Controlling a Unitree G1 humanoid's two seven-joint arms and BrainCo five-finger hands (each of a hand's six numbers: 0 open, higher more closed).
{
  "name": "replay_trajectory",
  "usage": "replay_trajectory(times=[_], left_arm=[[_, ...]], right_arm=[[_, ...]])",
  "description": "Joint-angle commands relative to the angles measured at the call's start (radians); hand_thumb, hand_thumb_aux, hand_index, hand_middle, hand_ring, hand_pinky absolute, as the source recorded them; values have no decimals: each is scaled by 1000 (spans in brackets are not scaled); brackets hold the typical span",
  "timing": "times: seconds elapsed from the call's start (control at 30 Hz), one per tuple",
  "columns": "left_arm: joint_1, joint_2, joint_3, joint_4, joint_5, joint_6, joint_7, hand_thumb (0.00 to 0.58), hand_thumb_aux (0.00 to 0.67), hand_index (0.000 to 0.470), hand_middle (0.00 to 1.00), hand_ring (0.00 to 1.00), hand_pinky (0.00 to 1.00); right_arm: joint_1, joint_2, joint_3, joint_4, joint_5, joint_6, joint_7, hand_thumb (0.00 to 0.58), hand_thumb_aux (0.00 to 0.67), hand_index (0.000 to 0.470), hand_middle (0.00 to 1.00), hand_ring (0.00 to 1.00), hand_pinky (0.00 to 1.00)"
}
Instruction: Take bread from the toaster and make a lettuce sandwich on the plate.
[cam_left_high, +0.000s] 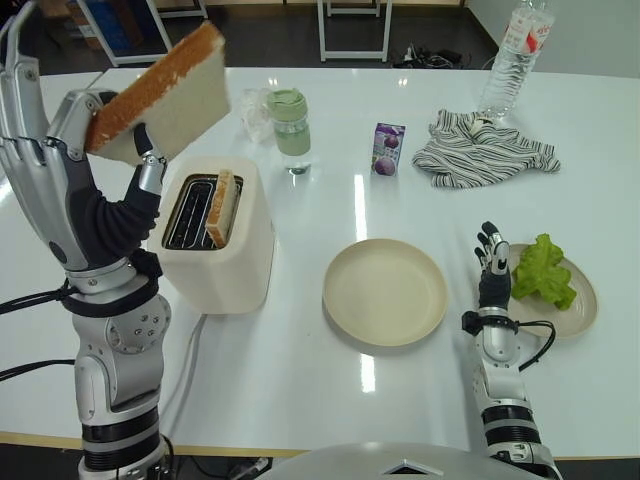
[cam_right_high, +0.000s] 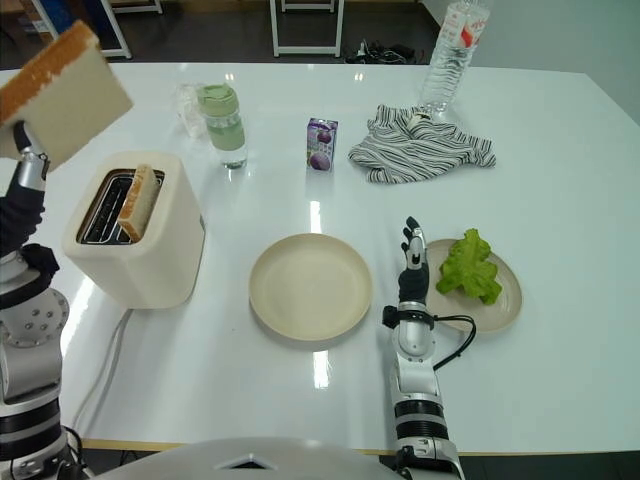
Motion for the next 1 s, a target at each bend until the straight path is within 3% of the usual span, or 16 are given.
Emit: replay_trajectory(times=[0.03, 0.33, 0.53, 0.73, 1.0], left_arm=[[-11, -99, -153, -11, -165, -14, -110, 580, 670, 470, 1000, 1000, 1000], [17, -282, -505, 134, -262, 41, -327, 580, 670, 470, 1000, 1000, 1000], [-42, -293, -539, 469, -335, 62, -462, 580, 670, 470, 1000, 1000, 1000], [-128, -286, -524, 780, -482, -30, -646, 580, 670, 470, 1000, 1000, 1000], [-139, -254, -560, 895, -475, -45, -794, 580, 670, 470, 1000, 1000, 1000]], right_arm=[[-2, 3, 3, 14, -7, 16, -4, 0, 0, 0, 0, 0, 0], [-3, -5, -3, 17, -6, 24, -2, 0, 0, 0, 0, 0, 0], [17, -46, -36, 0, 0, 29, 4, 0, 0, 0, 0, 0, 0], [38, -50, -44, -25, 4, 38, 9, 0, 0, 0, 0, 0, 0], [55, -49, -43, -44, 0, 49, 13, 0, 0, 0, 0, 0, 0]])
